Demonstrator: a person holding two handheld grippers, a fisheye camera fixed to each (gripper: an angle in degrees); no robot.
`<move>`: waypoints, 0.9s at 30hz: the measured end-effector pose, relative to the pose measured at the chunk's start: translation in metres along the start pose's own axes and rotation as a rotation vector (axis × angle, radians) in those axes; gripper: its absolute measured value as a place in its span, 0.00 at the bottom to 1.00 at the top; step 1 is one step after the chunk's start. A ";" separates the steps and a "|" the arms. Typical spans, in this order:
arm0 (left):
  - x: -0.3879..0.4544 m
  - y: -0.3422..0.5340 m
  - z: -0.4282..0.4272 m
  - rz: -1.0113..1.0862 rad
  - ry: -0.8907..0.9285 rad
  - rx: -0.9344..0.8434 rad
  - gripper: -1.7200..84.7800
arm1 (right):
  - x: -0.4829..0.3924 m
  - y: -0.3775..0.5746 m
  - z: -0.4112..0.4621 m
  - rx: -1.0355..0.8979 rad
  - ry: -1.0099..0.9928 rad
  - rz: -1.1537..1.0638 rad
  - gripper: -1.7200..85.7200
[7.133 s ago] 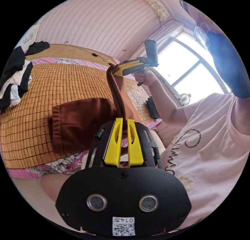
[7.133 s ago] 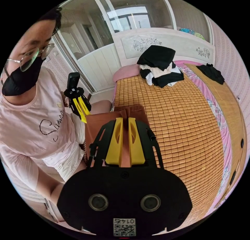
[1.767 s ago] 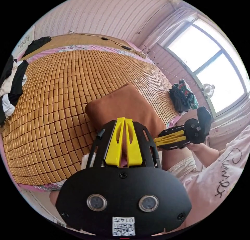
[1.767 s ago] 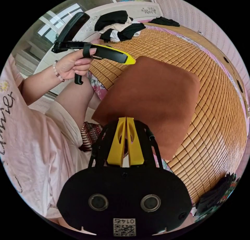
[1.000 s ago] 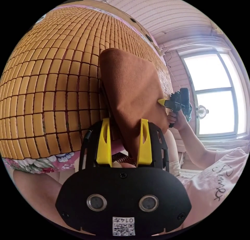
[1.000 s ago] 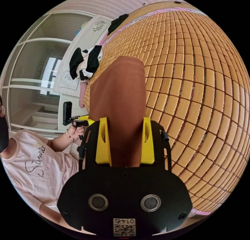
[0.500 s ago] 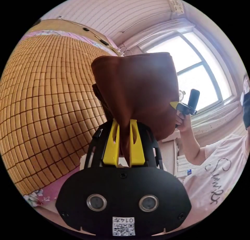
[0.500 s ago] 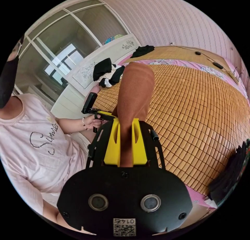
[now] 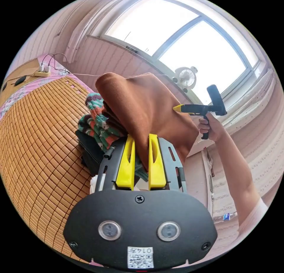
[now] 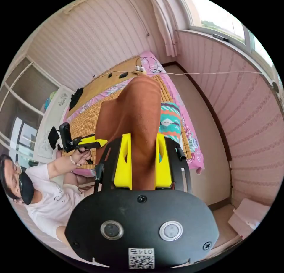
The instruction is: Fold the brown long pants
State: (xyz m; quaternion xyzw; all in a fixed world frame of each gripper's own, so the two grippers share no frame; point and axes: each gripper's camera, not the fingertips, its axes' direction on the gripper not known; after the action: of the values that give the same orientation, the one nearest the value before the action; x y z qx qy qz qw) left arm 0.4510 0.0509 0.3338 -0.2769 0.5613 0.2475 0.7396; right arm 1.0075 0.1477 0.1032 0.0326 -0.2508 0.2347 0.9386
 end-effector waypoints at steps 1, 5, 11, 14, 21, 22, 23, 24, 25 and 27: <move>-0.003 -0.002 0.012 -0.011 0.025 -0.006 0.11 | 0.026 0.002 0.037 -0.054 0.025 0.062 0.17; 0.009 0.003 0.010 0.069 -0.004 -0.013 0.11 | 0.073 0.033 0.060 0.121 -0.229 0.092 0.18; 0.001 0.051 -0.044 0.138 -0.011 0.011 0.10 | 0.044 0.110 0.069 0.287 -0.105 0.036 0.17; -0.011 0.108 -0.114 0.193 -0.126 0.099 0.09 | -0.030 0.163 0.059 0.402 0.136 -0.096 0.15; -0.065 0.328 -0.299 -0.046 -0.486 0.213 0.08 | -0.322 0.271 0.219 0.258 0.211 -0.736 0.12; -0.071 0.375 -0.333 -0.131 -0.576 0.242 0.08 | -0.373 0.290 0.260 0.231 0.139 -0.838 0.12; -0.076 0.420 -0.365 -0.232 -0.662 0.273 0.08 | -0.399 0.300 0.282 0.215 0.108 -0.889 0.12; -0.078 0.444 -0.382 -0.284 -0.697 0.292 0.08 | -0.451 0.320 0.324 0.187 0.043 -0.994 0.13; -0.080 0.491 -0.413 -0.381 -0.755 0.334 0.08 | -0.504 0.342 0.364 0.168 -0.026 -1.097 0.13; -0.081 0.560 -0.454 -0.543 -0.852 0.400 0.08 | -0.584 0.373 0.421 0.118 -0.147 -1.222 0.13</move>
State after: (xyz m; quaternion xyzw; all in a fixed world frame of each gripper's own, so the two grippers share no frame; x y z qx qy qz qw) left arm -0.2626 0.1401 0.2403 -0.1411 0.1563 0.0262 0.9772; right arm 0.1995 0.1559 0.1655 0.2385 -0.2375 -0.3347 0.8802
